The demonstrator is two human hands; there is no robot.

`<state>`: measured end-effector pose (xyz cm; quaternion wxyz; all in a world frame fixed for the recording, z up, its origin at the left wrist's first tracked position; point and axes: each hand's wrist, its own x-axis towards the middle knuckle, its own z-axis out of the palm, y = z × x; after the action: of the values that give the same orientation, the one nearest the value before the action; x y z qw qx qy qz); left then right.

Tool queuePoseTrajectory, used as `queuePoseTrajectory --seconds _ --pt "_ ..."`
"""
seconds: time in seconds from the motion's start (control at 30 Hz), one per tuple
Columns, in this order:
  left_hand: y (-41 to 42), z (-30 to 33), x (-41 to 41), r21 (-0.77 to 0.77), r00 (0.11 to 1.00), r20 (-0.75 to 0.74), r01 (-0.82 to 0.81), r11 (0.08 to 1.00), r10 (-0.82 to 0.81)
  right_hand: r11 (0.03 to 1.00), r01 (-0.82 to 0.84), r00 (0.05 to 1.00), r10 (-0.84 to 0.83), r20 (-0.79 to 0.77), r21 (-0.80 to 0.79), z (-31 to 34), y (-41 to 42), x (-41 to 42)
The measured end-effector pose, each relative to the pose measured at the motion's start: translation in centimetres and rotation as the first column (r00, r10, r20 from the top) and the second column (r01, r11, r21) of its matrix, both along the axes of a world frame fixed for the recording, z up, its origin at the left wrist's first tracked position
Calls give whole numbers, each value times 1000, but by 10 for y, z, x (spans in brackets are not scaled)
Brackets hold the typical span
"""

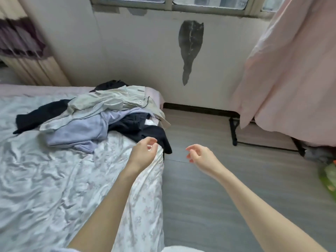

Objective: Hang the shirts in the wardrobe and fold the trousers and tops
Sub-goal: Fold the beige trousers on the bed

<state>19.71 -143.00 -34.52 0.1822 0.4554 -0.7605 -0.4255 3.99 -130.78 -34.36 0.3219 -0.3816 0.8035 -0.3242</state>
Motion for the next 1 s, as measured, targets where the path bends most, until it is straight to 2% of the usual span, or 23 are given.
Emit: queuePoseTrajectory --seconds 0.2,0.43,0.57,0.67,0.77,0.9,1.0 --pt "-97 -31 1 85 976 39 -216 973 213 980 -190 982 190 3 61 -24 -129 -37" --pt "-229 -63 -42 47 928 141 -355 934 346 949 -313 949 310 53 47 -61 -293 -95" --pt "-334 -73 -89 19 884 218 -427 904 413 925 -364 931 363 31 105 -83 -408 -147" --pt "-392 -83 -113 -12 877 248 -421 907 411 923 -368 930 367 27 115 -94 -472 -166" --pt "-445 -110 -133 -44 869 323 -382 923 375 928 -340 940 330 87 153 -117 -536 -175" --pt "-502 -166 -153 -147 823 519 -180 973 231 934 -276 954 238 182 226 -159 -598 -184" --pt "-541 -205 -167 -180 726 681 38 983 97 949 -200 961 141 240 245 -186 -636 -190"
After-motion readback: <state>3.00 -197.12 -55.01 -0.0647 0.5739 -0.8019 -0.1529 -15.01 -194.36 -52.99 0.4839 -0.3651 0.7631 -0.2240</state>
